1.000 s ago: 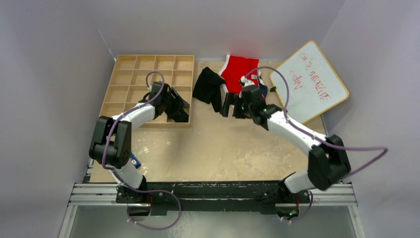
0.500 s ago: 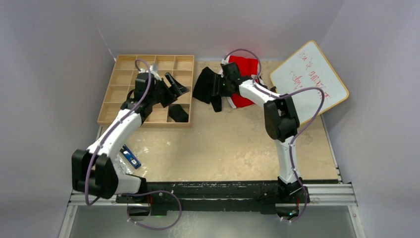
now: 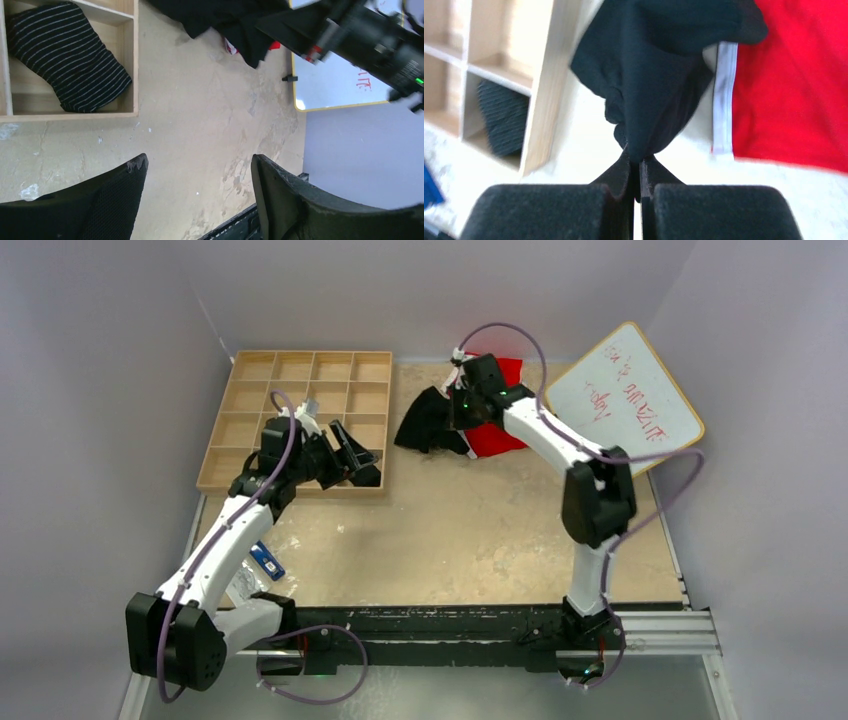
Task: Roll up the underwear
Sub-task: Move the underwear to the center of the board, then flatten out the underwear at the center of the board.
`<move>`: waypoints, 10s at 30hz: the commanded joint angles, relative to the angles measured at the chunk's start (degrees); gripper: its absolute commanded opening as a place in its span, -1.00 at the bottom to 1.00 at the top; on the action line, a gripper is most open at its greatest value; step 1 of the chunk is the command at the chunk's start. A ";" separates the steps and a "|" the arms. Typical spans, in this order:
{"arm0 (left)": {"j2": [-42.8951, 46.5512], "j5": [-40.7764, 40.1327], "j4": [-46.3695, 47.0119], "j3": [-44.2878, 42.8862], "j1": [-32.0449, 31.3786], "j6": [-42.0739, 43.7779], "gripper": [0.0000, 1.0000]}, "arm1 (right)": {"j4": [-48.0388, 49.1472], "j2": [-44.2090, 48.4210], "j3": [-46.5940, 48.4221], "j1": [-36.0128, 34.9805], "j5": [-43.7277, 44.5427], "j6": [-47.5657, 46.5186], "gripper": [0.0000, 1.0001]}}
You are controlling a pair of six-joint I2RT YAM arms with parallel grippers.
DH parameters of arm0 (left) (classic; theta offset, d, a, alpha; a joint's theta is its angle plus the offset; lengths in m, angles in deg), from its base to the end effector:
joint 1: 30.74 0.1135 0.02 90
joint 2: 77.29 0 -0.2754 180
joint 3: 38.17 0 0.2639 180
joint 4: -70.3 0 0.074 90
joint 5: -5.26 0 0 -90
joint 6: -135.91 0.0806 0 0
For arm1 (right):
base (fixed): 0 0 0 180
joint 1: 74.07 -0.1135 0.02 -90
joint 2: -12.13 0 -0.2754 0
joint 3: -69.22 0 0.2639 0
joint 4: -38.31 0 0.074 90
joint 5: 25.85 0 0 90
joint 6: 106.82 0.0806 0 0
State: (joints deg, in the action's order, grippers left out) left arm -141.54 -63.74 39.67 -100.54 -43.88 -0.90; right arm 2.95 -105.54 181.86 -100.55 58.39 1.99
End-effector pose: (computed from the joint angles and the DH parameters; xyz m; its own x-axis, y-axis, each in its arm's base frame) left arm 0.2758 -0.0940 0.2727 -0.7275 -0.5291 -0.4367 -0.0349 0.6643 -0.7467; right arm 0.4692 0.2428 0.2344 -0.7141 0.0027 -0.7000 -0.2977 0.9039 0.3071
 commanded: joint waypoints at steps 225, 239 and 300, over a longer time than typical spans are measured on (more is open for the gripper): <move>-4.30 -11.03 -10.77 -7.74 -23.32 18.89 -1.00 | -2.84 67.13 -49.15 6.39 -8.19 -2.34 -1.00; 12.62 9.10 -23.05 -14.64 -23.32 19.82 -1.00 | -13.77 84.45 -35.79 6.43 -23.98 -3.15 -1.00; -2.95 -4.46 -2.14 6.85 -13.40 13.62 0.63 | 2.34 44.43 -68.21 8.37 -9.50 18.31 -0.09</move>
State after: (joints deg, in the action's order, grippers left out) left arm -146.72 -64.53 33.87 -95.36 -57.17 16.65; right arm 8.92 -65.19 116.79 -92.35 43.31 13.99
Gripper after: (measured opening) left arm 0.800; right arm 0.450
